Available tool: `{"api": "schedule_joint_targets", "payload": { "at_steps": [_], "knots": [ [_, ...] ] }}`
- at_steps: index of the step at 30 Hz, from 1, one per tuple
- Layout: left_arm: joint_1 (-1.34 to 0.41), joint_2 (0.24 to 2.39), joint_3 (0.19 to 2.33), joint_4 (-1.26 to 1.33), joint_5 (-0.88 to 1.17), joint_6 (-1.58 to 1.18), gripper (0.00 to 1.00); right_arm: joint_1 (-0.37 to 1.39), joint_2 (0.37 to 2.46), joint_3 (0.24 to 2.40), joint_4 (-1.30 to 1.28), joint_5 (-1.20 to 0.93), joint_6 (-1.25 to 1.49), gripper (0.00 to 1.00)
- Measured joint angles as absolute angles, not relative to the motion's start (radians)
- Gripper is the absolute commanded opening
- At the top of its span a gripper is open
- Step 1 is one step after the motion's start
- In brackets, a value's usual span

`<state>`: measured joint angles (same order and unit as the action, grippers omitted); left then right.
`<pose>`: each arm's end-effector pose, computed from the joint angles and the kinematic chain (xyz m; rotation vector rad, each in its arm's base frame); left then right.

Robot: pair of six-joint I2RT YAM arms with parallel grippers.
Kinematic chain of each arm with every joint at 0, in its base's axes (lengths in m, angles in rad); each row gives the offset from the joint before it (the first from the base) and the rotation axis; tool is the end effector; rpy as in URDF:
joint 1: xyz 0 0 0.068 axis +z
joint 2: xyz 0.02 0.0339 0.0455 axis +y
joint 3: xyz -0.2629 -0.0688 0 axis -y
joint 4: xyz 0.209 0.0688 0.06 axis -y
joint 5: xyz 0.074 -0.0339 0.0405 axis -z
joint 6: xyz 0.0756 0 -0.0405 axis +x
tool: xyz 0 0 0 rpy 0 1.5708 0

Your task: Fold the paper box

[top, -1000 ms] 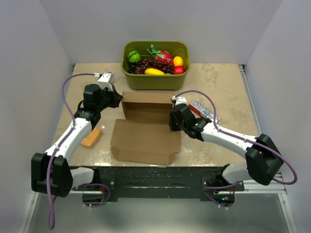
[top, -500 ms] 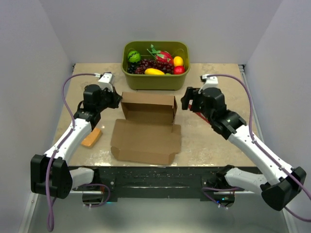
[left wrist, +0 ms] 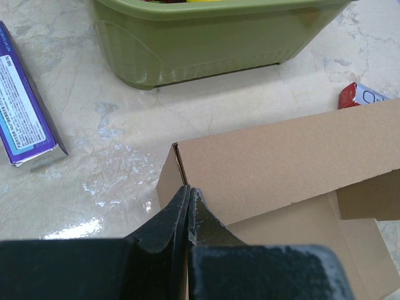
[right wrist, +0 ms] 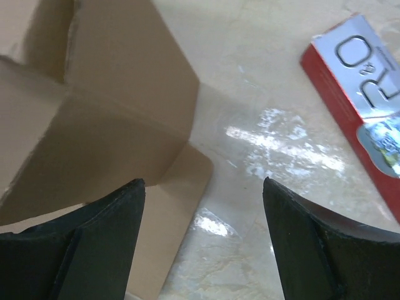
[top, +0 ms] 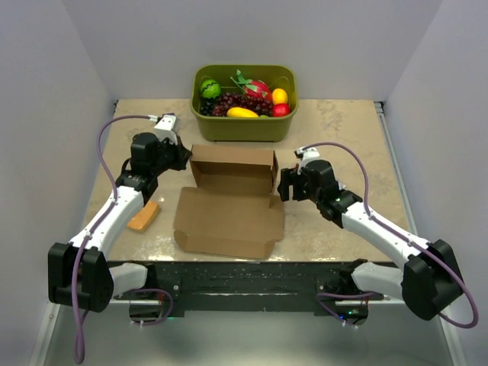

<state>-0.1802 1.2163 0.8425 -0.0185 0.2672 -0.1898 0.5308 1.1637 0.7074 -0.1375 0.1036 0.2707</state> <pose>0.2728 -0.0700 0.2834 0.1679 1.9754 -0.5037 0.2227 0.1216 0.2332 -0.2233 2.1704 0.3481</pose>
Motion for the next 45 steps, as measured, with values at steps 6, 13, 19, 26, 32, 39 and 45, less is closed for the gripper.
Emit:
{"api": "schedule_joint_targets", "payload": {
  "at_steps": [6,13,19,26,32,39,45],
  "knots": [
    [-0.18,1.216,0.842,-0.019,0.273,-0.19,0.04,0.532,1.2,0.668,0.068,-0.021,0.241,0.84],
    [-0.18,1.216,0.842,-0.019,0.276,-0.19,0.04,0.541,1.293,0.587,0.316,-0.099,0.186,0.86],
    [-0.18,1.216,0.842,-0.02,0.276,-0.19,0.04,0.548,1.363,0.558,0.496,-0.124,0.128,0.86],
    [-0.18,1.217,0.842,-0.019,0.278,-0.189,0.04,0.55,1.441,0.554,0.664,-0.146,0.093,0.84],
    [-0.18,1.219,0.842,-0.017,0.281,-0.189,0.04,0.552,1.506,0.557,0.762,-0.164,0.09,0.8],
    [-0.179,1.22,0.842,-0.017,0.28,-0.186,0.04,0.577,1.546,0.561,0.821,-0.083,0.089,0.66],
    [-0.178,1.22,0.842,-0.016,0.28,-0.18,0.04,0.597,1.579,0.561,0.878,0.007,0.101,0.56]
  ]
}}
